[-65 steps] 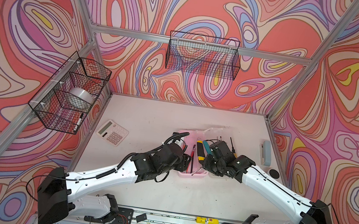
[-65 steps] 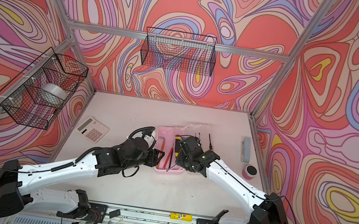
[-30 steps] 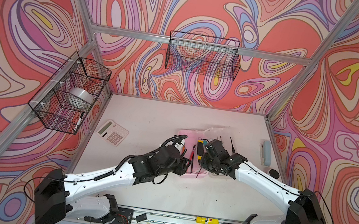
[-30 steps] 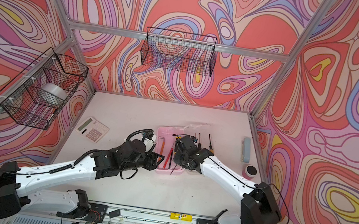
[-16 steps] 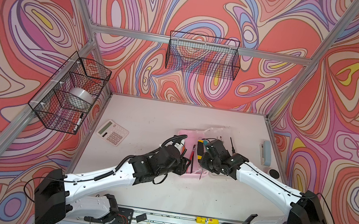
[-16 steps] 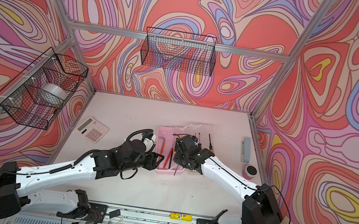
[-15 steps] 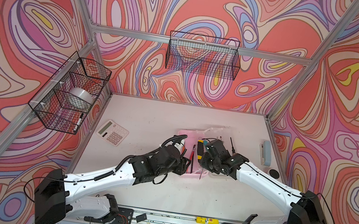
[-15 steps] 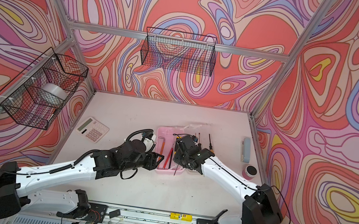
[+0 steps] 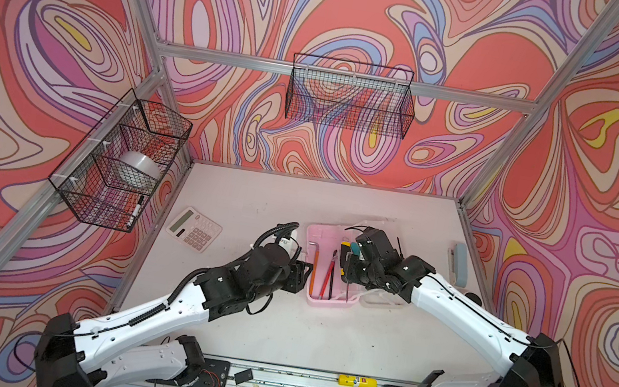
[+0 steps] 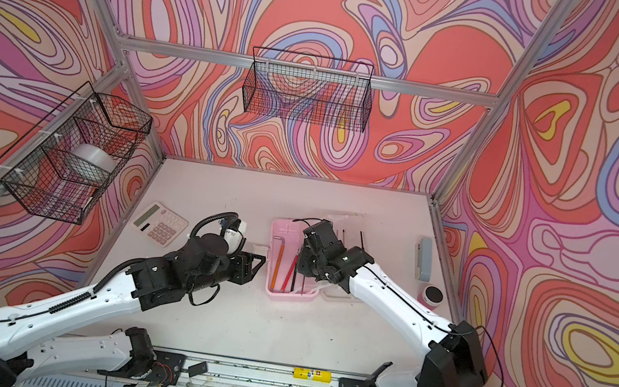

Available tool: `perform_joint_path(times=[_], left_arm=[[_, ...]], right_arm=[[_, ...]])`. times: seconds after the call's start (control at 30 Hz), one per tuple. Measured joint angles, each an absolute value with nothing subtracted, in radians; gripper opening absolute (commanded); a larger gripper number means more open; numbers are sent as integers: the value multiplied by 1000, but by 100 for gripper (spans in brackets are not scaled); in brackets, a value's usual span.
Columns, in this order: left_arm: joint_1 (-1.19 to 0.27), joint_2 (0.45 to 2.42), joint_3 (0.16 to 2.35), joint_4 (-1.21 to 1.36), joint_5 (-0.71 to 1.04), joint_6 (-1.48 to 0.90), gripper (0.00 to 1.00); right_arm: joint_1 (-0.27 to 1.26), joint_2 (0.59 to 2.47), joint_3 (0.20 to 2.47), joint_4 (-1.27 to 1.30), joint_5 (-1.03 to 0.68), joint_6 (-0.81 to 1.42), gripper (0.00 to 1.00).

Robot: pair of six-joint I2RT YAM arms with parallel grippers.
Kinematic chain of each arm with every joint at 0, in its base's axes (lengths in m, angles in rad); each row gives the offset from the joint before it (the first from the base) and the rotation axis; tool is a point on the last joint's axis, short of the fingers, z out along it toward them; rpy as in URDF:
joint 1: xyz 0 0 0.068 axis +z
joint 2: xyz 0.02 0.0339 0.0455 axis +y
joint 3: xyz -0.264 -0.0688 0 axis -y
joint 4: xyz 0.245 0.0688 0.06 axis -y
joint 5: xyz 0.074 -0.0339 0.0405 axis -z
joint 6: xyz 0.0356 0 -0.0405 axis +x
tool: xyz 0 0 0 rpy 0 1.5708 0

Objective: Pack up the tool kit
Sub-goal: 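Open the left gripper and draw it back while the right holds the screwdriver, then lower the clear-handled screwdriver into the clear tray and open the right gripper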

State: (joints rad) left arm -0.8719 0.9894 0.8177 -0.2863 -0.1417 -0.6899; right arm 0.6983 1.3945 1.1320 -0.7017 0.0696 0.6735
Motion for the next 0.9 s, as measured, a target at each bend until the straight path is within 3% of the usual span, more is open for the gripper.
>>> perform_joint_path(times=[0.37, 0.6, 0.9], left_arm=[[-852, 943, 785, -349, -165, -681, 53], [-851, 971, 783, -347, -159, -680, 53], [-850, 1014, 783, -339, -149, -680, 53]], right_arm=[[598, 1394, 1318, -911, 345, 431, 0], [459, 1402, 1308, -917, 371, 319, 0], [403, 1456, 1214, -836, 358, 258, 0]])
